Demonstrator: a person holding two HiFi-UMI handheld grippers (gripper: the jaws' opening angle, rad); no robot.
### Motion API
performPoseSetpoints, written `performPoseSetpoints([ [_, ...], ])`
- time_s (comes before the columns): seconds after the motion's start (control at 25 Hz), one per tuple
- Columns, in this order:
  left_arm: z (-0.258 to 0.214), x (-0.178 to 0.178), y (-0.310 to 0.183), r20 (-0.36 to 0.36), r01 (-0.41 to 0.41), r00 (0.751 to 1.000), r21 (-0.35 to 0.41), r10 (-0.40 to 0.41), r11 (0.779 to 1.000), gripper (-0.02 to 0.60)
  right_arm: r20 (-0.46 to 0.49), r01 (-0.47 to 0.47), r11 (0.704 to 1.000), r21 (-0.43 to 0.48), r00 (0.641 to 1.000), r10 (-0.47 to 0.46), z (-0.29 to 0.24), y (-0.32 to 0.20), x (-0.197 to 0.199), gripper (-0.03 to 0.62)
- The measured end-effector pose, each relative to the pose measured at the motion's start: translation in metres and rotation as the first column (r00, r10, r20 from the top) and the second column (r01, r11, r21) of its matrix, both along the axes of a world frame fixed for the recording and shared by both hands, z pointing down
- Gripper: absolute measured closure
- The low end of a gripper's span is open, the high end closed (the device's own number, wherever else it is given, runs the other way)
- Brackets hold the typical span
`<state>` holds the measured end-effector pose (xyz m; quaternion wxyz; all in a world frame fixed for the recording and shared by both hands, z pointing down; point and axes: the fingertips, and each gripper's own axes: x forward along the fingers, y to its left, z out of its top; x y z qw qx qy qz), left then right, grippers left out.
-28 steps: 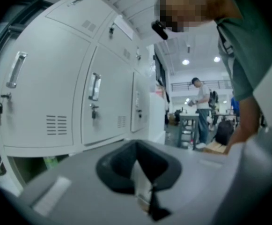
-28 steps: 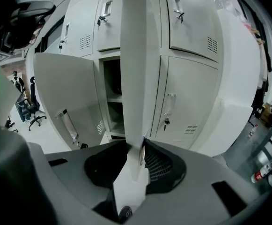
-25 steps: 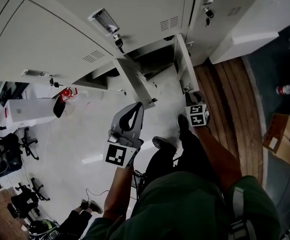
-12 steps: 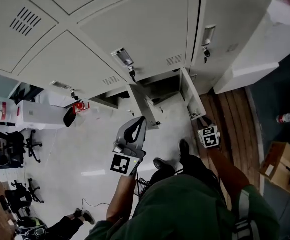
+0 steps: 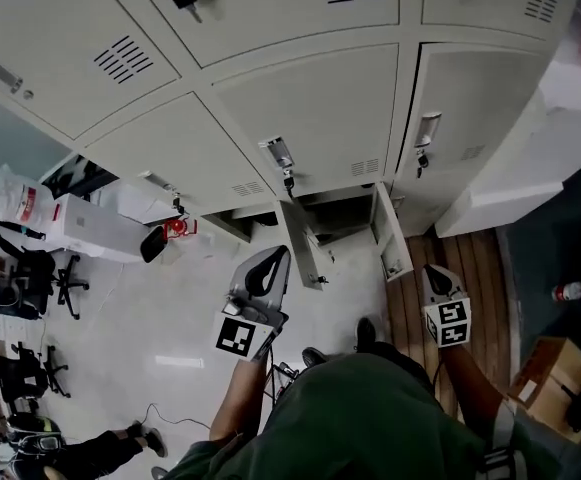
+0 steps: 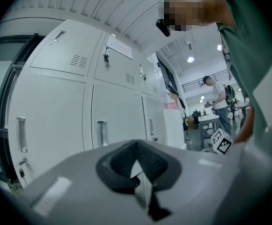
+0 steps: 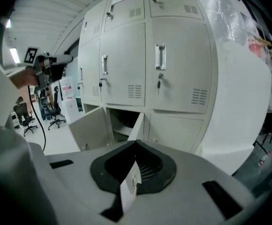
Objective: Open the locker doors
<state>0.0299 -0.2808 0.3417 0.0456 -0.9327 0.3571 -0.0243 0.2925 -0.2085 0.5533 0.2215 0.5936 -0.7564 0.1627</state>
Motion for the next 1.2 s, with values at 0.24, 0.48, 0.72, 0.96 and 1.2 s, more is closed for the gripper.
performPoseSetpoints([
  [0.24, -0.028, -0.015, -0.011, -0.012, 0.058, 0.998, 0.029, -0.058, 0.998, 0.591, 0.086, 0.148, 0.975, 0.166, 0.983, -0.164, -0.087, -0.053, -0.041, 0.588],
  [0.48, -0.053, -0.030, -0.016, -0.003, 0.114, 0.993, 0.073, -0.115, 0.991, 0.591, 0.147, 0.271, 0.921, 0.282, 0.936, -0.320, -0.149, -0.102, -0.098, 0.588],
  [0.72, -0.070, -0.043, -0.021, -0.024, 0.130, 0.992, 0.094, -0.128, 0.987, 0.591, 0.136, 0.341, 0.868, 0.362, 0.901, -0.411, -0.198, -0.149, -0.155, 0.588],
  [0.96, -0.066, -0.054, -0.044, -0.028, 0.094, 0.995, 0.085, -0.092, 0.992, 0.591, 0.100, 0.382, 0.841, 0.383, 0.888, -0.449, -0.219, -0.190, -0.207, 0.586],
  [1.2, -0.061, -0.061, -0.070, -0.024, 0.029, 0.999, 0.070, -0.027, 0.997, 0.591, 0.089, 0.386, 0.847, 0.365, 0.891, -0.445, -0.217, -0.220, -0.239, 0.585],
])
